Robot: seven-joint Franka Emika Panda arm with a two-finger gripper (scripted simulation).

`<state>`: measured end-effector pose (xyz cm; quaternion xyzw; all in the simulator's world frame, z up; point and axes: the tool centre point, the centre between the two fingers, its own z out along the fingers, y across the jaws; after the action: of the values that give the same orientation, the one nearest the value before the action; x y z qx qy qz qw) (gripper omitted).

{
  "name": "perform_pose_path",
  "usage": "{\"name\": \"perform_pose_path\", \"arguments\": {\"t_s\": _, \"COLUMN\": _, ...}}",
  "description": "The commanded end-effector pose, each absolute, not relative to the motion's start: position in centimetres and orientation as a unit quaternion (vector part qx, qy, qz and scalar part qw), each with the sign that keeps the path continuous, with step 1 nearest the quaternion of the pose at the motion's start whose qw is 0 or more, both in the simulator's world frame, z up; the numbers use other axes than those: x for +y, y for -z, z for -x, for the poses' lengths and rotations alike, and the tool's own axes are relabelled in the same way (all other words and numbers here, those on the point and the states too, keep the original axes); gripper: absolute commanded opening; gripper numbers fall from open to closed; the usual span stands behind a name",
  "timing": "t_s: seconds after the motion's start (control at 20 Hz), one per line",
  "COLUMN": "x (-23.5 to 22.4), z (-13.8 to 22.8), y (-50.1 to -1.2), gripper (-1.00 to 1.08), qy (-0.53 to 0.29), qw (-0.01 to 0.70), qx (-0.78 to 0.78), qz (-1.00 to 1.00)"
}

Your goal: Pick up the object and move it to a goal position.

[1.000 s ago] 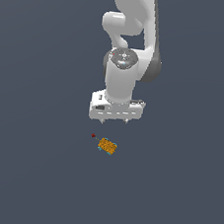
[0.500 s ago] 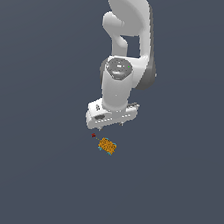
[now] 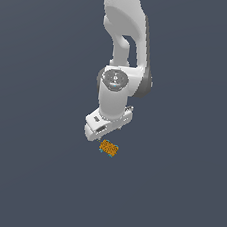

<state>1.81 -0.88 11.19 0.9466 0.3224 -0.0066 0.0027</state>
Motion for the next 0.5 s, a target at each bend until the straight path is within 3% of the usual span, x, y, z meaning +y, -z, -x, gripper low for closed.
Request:
{"name": "perform_pose_path", "arguments": {"t_s": 0.0, "x": -1.2, "z": -2.1, "y": -10.5, "gripper": 1.00, "qy": 0.006, "qw": 0.003, "qx": 0.354, "qz": -0.935}}
{"name": "perform_pose_path", "arguments": {"t_s": 0.45, "x": -2.2, "z": -2.9, "y": -8.3, "gripper": 1.00, "qy": 0.003, "qw": 0.001, "qx": 0.459, "qz": -0.888}}
